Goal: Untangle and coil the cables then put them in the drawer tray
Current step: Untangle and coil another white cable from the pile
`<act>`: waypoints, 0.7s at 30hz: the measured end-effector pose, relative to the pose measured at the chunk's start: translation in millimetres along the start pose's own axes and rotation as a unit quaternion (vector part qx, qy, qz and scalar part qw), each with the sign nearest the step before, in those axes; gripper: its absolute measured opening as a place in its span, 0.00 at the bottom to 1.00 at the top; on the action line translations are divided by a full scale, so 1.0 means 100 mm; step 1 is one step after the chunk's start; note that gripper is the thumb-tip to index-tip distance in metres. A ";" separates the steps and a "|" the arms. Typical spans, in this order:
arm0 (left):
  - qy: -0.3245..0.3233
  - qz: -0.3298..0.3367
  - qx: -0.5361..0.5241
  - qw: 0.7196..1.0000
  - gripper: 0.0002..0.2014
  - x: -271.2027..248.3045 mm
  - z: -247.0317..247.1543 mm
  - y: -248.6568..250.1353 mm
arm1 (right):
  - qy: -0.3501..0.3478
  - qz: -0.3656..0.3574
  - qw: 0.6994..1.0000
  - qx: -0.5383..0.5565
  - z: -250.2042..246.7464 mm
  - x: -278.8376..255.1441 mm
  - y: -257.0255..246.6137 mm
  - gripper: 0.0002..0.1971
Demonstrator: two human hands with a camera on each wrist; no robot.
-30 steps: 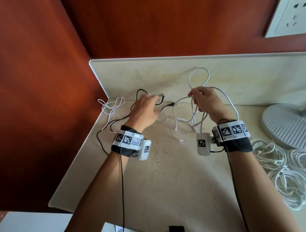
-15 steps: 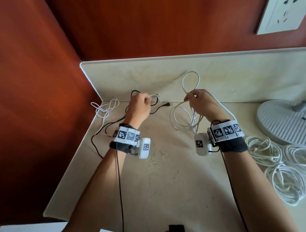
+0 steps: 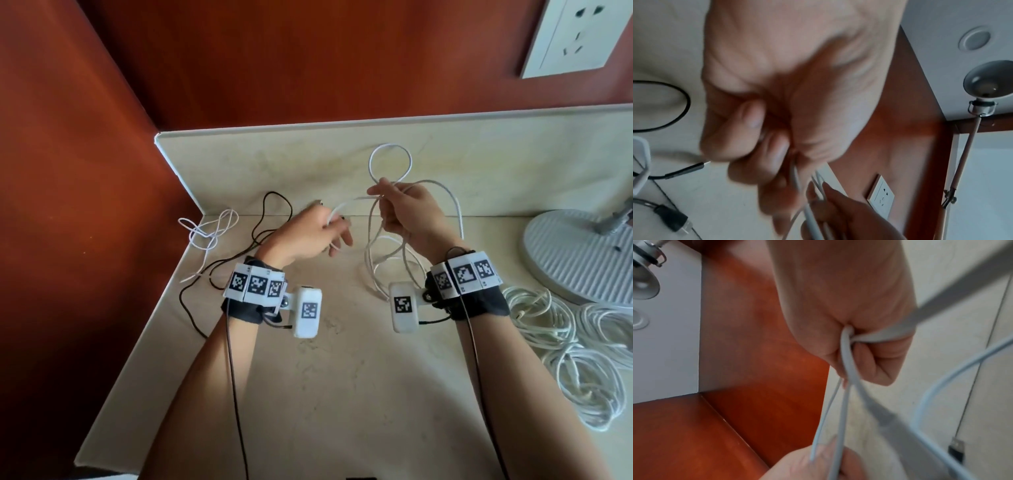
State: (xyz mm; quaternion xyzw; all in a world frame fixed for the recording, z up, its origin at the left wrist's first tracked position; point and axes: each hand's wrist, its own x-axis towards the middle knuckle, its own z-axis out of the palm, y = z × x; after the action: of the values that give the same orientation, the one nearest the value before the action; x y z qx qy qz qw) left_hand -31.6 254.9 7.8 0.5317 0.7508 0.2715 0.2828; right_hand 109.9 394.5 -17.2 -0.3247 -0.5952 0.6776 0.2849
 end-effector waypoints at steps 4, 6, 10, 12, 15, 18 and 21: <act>0.161 -0.001 -0.210 0.964 0.21 0.09 -0.03 0.00 | -0.041 0.076 0.989 -0.121 -0.13 -0.08 -0.01 0.26; 0.221 -0.008 -0.280 0.934 0.21 0.15 -0.06 0.04 | -0.073 0.111 0.973 -0.190 -0.15 -0.14 -0.07 0.31; 0.288 -0.008 -0.308 0.907 0.21 0.26 -0.09 0.07 | -0.097 0.085 0.957 -0.259 -0.13 -0.15 -0.16 0.31; 0.265 -0.003 -0.334 0.905 0.22 0.29 -0.10 0.13 | -0.094 0.029 0.948 -0.303 -0.13 -0.14 -0.18 0.26; 0.209 0.010 -0.303 0.930 0.20 0.35 -0.08 0.17 | -0.094 -0.042 0.943 -0.315 -0.13 -0.16 -0.19 0.15; 0.206 -0.044 -0.077 0.974 0.12 0.42 -0.10 0.08 | -0.072 -0.081 0.944 -0.313 -0.14 -0.18 -0.21 0.14; 0.236 -0.085 0.178 0.952 0.20 0.40 -0.11 0.04 | -0.039 -0.086 0.946 -0.310 -0.17 -0.19 -0.26 0.16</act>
State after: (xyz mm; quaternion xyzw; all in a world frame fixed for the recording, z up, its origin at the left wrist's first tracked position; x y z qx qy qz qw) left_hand -47.5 292.8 12.9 0.4284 0.8746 0.2261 0.0208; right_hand 134.8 393.4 9.0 -0.3182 -0.8121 0.4447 0.2038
